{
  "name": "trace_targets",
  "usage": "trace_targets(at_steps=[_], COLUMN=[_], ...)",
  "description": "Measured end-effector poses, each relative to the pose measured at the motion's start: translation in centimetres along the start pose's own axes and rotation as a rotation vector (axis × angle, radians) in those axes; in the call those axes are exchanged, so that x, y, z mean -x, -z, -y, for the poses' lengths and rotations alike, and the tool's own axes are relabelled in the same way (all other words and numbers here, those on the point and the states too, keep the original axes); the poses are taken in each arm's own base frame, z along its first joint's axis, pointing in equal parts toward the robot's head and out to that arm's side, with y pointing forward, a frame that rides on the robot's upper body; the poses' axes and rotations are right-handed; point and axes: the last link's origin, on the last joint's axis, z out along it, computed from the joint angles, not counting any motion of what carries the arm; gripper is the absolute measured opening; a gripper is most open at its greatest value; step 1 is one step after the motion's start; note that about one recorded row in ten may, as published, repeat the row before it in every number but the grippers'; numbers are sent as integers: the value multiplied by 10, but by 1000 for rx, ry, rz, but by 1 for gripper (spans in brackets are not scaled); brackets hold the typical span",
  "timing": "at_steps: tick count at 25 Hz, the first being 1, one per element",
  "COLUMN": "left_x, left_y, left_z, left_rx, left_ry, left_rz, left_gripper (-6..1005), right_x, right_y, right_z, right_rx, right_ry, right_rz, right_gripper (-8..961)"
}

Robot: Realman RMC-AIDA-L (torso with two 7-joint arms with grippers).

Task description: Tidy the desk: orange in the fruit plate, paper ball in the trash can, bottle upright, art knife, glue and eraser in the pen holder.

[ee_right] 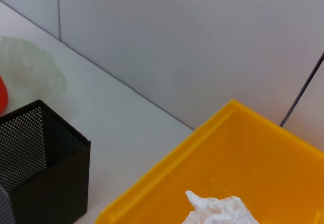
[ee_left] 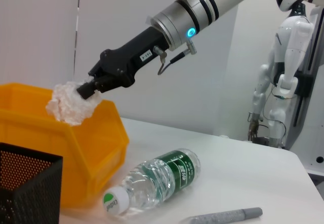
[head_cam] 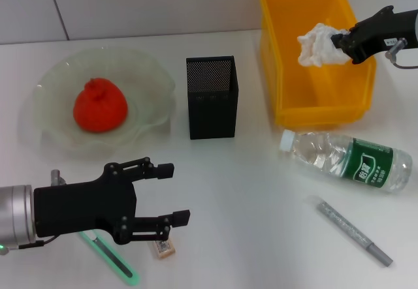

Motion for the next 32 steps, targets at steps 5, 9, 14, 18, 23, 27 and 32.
trace_targets(at_steps=[5,9,14,18,23,27,32], left_x=[3,3,5,5,4,3,4], left_y=[-2,-3,-1,-1,0,1,3], left_z=[-2,-2,-3,-2,-2,1,1], left_rx=[13,16,11,7,1,-16,-26], left_ry=[4,5,4,3,2,-9,-4], left_rz=[24,30,29,26,24,13,7], left_gripper=[841,841,841,840,840,840,840], right_x=[0,0,2,4,11,11,10], right_y=[0,0,5,12,29,41,49], right_z=[1,1,1,-3,-13,-21,-34], right_rx=[-21,-33,-34,-20,-22,-1,81], right_ry=[-7,-17,-25,-27,18,17,17], right_rz=[15,30,56,94,158,169,127], right_gripper=[25,111,331,509,674,756,838])
